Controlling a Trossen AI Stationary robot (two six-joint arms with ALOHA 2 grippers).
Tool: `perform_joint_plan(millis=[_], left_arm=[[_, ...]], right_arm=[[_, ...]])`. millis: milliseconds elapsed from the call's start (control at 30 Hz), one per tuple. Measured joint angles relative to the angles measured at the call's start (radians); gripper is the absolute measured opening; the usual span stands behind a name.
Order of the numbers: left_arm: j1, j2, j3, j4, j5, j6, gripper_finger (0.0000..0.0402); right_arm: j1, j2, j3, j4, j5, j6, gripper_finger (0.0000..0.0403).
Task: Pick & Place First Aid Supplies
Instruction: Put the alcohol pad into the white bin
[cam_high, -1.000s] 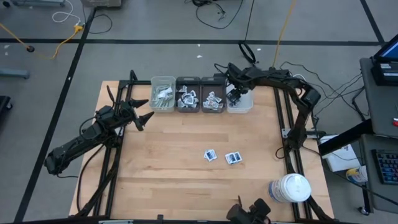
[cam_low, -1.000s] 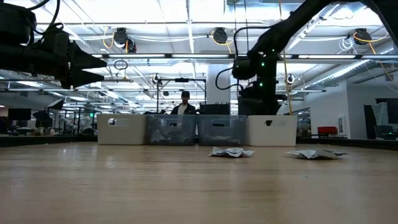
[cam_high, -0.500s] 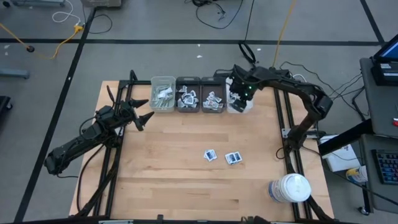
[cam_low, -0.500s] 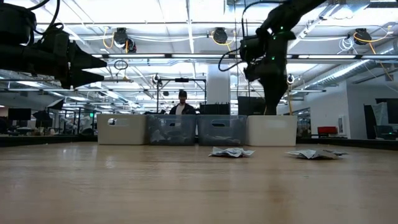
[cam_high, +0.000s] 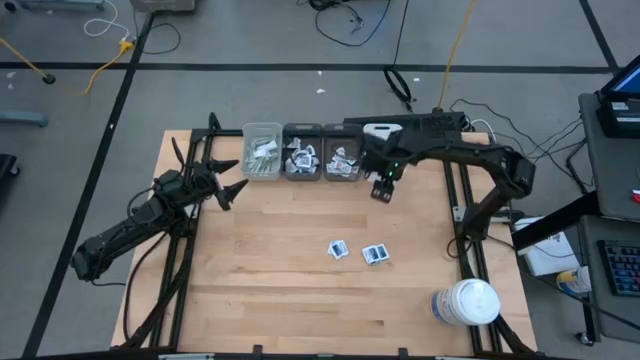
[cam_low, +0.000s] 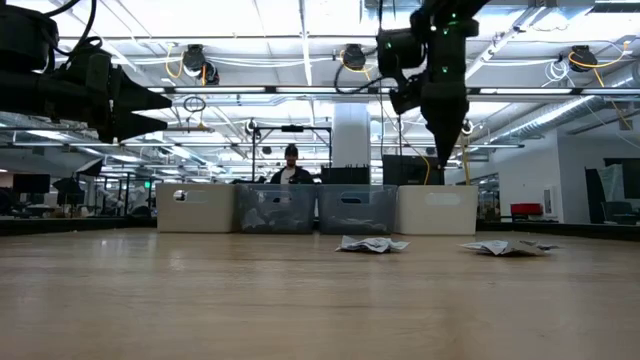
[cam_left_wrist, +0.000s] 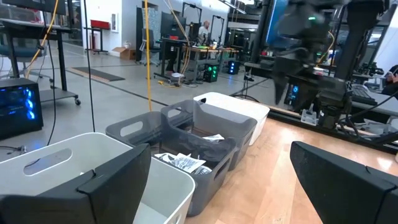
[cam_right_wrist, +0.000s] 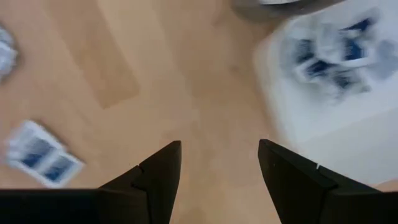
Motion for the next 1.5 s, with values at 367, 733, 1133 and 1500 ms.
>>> perform_joint_plan(millis=[367, 733, 1133, 1500], left_arm=[[0.000, 0.000, 0.000, 0.000, 0.000, 0.000, 0.0392], [0.000, 0.000, 0.000, 0.000, 0.000, 0.000, 0.0392], [0.000, 0.000, 0.000, 0.000, 0.000, 0.000, 0.0392], [0.000, 0.000, 0.000, 0.000, 0.000, 0.000, 0.0392]], right_arm=[[0.316, 0.000, 0.000, -0.002, -0.004, 0.313, 0.0208], [0.550, 0.061, -0.002, 0.075, -0.056, 0.297, 0.0208], [0.612, 0.061, -0.185, 0.323, -0.027, 0.100, 0.0208], [0.610, 0.127, -0.257, 0.453, -0.001, 0.038, 0.0208]])
